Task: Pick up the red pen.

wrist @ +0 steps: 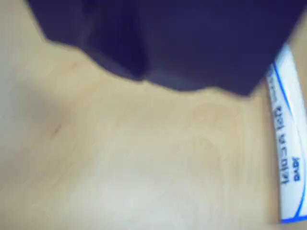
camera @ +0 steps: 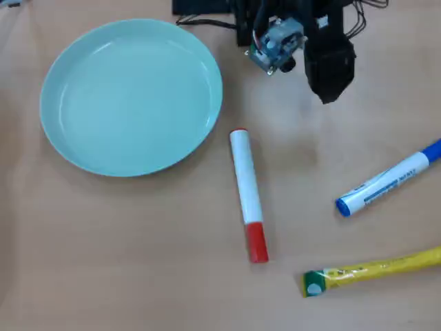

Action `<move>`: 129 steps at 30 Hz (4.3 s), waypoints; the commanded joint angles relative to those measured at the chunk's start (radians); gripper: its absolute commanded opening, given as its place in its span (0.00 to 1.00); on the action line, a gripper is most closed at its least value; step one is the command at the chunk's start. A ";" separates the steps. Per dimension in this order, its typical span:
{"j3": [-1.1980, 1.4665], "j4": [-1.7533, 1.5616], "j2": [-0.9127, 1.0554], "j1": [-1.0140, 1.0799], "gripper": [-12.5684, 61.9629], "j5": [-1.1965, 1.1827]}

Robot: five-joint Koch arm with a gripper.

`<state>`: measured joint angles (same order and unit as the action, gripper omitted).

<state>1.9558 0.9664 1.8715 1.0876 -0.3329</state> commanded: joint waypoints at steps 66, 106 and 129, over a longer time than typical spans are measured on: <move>-0.630 0.150 -0.632 0.545 0.74 -0.937; -0.620 0.126 -0.759 0.545 0.07 -0.945; -1.212 0.683 -0.764 0.407 0.07 -0.861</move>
<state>0.8652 1.5861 1.0815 1.5140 -1.2257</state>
